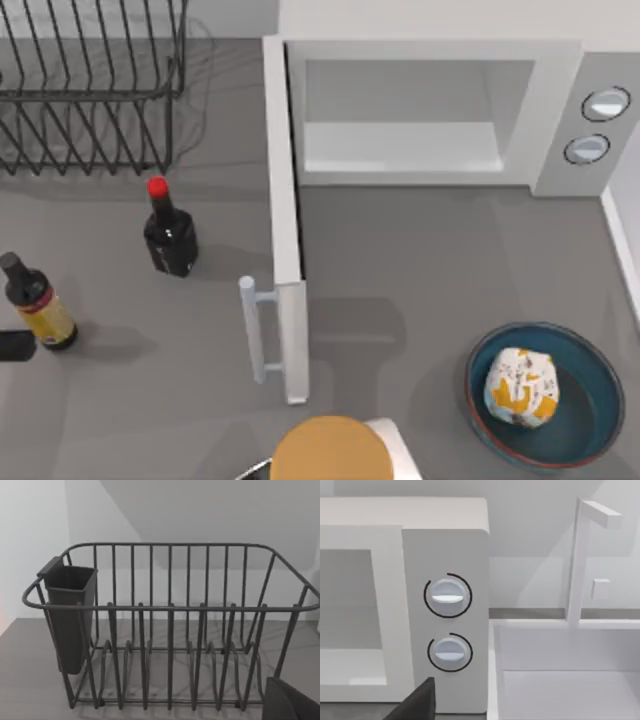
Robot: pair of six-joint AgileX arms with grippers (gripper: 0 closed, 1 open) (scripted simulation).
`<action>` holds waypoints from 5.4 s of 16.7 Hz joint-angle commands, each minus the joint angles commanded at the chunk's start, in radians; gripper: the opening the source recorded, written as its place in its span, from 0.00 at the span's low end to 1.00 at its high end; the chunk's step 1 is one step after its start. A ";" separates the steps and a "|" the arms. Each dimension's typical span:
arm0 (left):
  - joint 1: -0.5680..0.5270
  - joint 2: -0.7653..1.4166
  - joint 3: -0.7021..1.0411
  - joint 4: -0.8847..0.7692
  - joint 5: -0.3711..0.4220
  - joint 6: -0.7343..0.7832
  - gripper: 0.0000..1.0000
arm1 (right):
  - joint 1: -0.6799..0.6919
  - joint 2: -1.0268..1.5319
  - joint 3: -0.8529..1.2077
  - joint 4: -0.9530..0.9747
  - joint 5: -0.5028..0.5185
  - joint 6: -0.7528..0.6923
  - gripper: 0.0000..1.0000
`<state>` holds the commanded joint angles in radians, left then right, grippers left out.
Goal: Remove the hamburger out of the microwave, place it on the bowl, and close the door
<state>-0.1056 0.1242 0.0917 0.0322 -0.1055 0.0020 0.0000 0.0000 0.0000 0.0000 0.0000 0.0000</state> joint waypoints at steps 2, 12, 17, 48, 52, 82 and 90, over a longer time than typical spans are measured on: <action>-0.016 0.018 0.014 0.005 -0.016 0.000 0.00 | 0.000 0.000 0.000 0.000 0.000 0.000 1.00; -0.240 0.003 0.048 -0.045 -0.241 -0.001 0.00 | 0.000 0.000 0.000 0.000 0.000 0.000 1.00; -0.422 -0.020 0.069 -0.089 -0.422 -0.001 0.00 | 0.000 0.000 0.000 0.000 0.000 0.000 1.00; -0.540 0.966 0.692 -0.588 -0.328 -0.454 0.00 | 0.000 0.000 0.000 0.000 0.000 0.000 1.00; -0.541 0.991 0.710 -0.608 -0.322 -0.472 0.00 | 0.000 0.000 0.000 0.000 0.000 0.000 1.00; -0.841 1.456 0.667 -0.231 -0.494 -0.745 0.00 | 0.000 0.000 0.000 0.000 0.000 0.000 1.00; -0.898 1.562 0.785 -0.290 -0.520 -0.809 0.00 | 0.000 0.000 0.000 0.000 0.000 0.000 1.00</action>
<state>-1.0040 1.6861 0.8762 -0.2578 -0.6255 -0.8071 0.0000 0.0000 0.0000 0.0000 0.0000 0.0000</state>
